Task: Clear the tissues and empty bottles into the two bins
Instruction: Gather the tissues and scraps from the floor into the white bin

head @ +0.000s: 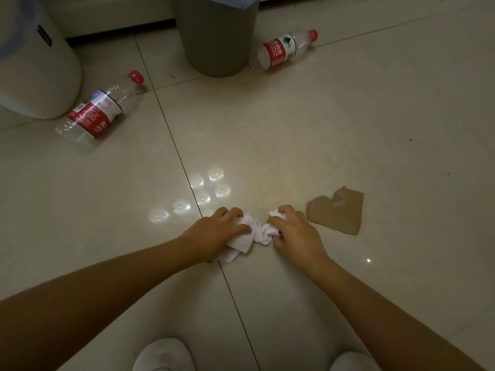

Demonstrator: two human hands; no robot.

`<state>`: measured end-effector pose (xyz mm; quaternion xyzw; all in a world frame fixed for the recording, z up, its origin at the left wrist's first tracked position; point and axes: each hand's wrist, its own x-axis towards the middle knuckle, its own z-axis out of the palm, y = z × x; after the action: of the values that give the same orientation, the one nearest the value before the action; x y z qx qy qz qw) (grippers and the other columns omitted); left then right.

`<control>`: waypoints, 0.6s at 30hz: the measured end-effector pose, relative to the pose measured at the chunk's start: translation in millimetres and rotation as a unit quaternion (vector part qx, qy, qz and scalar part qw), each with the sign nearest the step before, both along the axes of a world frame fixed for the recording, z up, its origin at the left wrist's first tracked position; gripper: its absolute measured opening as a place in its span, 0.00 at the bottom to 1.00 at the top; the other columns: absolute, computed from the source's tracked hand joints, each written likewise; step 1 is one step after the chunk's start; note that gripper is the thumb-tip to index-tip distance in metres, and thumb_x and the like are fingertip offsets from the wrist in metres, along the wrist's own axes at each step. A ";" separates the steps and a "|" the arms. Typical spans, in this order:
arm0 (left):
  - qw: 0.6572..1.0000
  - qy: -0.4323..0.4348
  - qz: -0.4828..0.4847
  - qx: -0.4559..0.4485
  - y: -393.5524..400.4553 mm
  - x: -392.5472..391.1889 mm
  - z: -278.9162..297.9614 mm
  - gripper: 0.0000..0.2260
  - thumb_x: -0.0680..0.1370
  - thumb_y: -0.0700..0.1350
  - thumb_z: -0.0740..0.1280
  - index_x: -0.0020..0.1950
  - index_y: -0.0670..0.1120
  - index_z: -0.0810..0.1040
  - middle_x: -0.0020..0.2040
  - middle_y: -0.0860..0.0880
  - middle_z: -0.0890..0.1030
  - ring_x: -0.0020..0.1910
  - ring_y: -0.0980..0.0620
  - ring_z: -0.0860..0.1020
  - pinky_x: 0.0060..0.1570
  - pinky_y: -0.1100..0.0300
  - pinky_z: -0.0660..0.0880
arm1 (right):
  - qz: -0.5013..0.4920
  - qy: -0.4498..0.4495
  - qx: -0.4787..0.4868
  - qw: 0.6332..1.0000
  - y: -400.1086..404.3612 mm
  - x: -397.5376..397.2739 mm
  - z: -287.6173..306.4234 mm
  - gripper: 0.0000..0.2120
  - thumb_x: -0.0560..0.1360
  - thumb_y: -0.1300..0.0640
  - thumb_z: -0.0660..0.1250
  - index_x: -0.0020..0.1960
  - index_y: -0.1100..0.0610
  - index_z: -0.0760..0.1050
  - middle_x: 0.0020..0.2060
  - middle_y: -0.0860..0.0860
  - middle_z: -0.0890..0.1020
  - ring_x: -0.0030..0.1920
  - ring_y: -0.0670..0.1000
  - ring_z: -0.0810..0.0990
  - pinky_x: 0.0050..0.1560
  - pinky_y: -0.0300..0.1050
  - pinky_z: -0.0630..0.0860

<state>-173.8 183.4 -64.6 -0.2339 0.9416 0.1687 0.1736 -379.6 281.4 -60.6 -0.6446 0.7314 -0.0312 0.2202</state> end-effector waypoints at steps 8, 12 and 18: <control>0.953 0.140 0.209 0.166 -9.4 -11.6 12.3 0.18 0.74 0.38 0.66 0.62 0.53 0.75 0.57 0.51 0.71 0.50 0.48 0.75 0.43 0.59 0.76 | -0.087 -0.065 -0.120 0.987 -10.5 -43.5 14.0 0.17 0.73 0.54 0.57 0.56 0.56 0.80 0.58 0.54 0.75 0.53 0.54 0.76 0.47 0.43 0.72; 0.889 0.242 0.306 0.241 -14.9 -42.8 26.9 0.17 0.72 0.34 0.69 0.57 0.52 0.77 0.51 0.48 0.72 0.38 0.47 0.79 0.30 0.53 0.79 | -0.188 -0.036 -0.141 0.971 -5.1 -81.3 21.7 0.15 0.75 0.60 0.62 0.60 0.55 0.78 0.65 0.53 0.72 0.60 0.54 0.74 0.49 0.43 0.71; 0.863 0.288 0.325 0.258 -14.5 -100.0 44.0 0.18 0.73 0.34 0.68 0.59 0.49 0.77 0.51 0.46 0.73 0.38 0.56 0.75 0.32 0.70 0.74 | -0.159 0.082 0.047 0.983 12.0 -102.0 3.9 0.24 0.78 0.52 0.57 0.74 0.46 0.60 0.77 0.51 0.52 0.74 0.57 0.53 0.67 0.62 0.63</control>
<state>-273.8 168.9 -20.7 -0.4142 0.7435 0.5120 -0.1161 -481.6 293.4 -56.7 -0.5095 0.8408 0.0212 0.1817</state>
